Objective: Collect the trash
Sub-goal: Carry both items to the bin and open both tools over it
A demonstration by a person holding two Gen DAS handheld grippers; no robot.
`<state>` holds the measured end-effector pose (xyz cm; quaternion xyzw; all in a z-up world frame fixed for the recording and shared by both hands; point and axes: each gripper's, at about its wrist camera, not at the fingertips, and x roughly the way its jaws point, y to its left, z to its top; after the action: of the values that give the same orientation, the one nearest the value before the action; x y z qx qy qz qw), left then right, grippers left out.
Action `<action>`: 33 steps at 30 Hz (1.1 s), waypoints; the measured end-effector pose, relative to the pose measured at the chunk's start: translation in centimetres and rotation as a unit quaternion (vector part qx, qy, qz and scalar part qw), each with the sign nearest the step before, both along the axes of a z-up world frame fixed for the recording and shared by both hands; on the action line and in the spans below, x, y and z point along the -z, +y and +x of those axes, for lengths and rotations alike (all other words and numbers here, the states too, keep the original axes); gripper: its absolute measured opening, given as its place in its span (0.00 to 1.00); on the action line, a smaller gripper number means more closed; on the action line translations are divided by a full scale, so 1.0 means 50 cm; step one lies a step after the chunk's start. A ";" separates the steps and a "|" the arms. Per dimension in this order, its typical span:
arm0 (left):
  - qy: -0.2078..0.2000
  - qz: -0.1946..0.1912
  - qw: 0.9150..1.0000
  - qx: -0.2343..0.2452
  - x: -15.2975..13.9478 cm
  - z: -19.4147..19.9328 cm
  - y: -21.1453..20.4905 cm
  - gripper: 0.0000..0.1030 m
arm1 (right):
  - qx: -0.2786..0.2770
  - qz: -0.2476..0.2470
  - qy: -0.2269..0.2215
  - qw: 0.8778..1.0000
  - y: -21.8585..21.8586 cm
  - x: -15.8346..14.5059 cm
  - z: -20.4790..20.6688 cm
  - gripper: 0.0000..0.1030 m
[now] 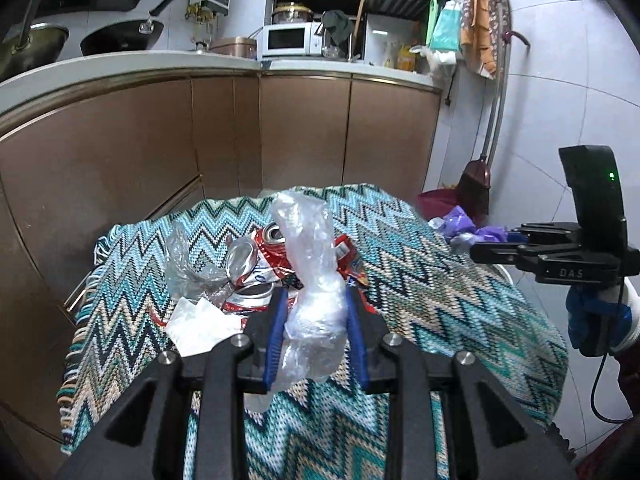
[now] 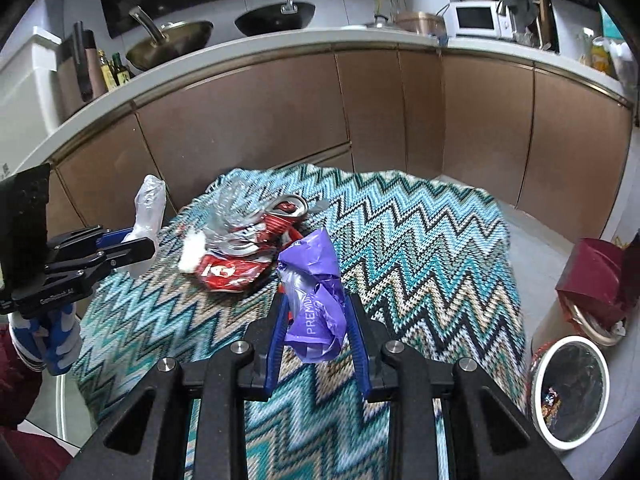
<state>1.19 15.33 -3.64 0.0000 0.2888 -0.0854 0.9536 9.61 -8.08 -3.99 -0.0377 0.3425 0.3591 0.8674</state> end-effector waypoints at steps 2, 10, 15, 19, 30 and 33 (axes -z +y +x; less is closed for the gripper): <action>-0.009 0.000 1.000 0.002 -0.009 -0.024 -0.007 0.26 | 0.006 0.005 -0.009 1.000 -0.013 -0.016 -0.028 0.26; -0.036 -0.005 0.999 0.013 -0.052 -0.087 -0.037 0.26 | 0.029 0.022 -0.038 0.999 -0.063 -0.058 -0.098 0.26; -0.042 -0.012 0.999 0.023 -0.065 -0.095 -0.059 0.26 | 0.055 0.035 -0.050 0.997 -0.112 -0.071 -0.123 0.26; -0.033 -0.013 0.999 0.039 -0.062 -0.075 -0.093 0.26 | 0.085 0.040 -0.054 0.994 -0.163 -0.070 -0.126 0.26; 0.010 -0.007 0.989 0.147 -0.051 0.107 -0.303 0.26 | 0.226 0.039 -0.017 0.973 -0.386 0.014 -0.049 0.27; 0.019 -0.002 0.983 0.183 -0.045 0.176 -0.394 0.26 | 0.256 0.033 -0.006 0.966 -0.439 0.042 -0.013 0.27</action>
<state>9.97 -4.39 -1.41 0.0491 0.3015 -0.2588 0.9164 8.94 -30.03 -6.06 0.0773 0.3236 0.1359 0.9332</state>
